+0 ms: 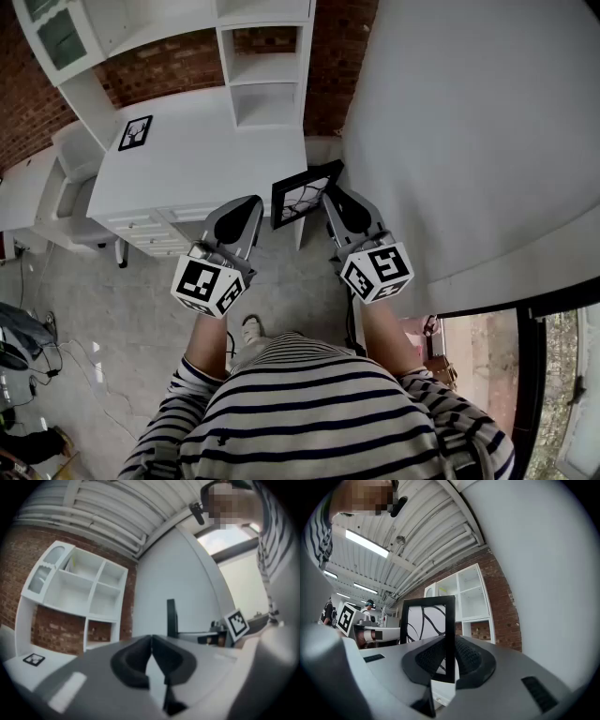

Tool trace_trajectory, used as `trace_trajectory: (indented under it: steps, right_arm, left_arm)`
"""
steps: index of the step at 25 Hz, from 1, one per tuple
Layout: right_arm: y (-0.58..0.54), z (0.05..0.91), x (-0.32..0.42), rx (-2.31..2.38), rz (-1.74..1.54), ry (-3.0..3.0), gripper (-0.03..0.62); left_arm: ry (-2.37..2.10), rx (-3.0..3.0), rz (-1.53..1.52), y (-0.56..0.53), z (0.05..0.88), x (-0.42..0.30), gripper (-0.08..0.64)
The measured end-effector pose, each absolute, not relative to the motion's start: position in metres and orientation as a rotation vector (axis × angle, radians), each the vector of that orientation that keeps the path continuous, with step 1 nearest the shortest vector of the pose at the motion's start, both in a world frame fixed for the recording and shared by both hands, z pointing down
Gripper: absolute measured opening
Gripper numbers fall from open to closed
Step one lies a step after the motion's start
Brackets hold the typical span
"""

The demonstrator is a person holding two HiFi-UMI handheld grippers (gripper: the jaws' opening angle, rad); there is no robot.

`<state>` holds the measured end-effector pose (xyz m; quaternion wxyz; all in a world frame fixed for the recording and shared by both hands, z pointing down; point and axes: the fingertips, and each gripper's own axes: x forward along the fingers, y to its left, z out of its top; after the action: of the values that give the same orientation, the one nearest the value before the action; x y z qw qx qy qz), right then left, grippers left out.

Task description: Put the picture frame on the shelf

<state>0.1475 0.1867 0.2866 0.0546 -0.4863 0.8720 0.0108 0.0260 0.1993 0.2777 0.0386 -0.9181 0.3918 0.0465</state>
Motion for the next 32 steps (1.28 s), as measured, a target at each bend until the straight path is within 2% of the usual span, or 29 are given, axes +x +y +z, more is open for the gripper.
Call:
trace_trajectory:
  steps: [32]
  right_arm:
    - [0.200,0.274,0.145,-1.425,-0.007,2.658,0.060]
  left_arm:
    - [1.188,-2.800,0.145,0.215,0.264,0.030,0.008]
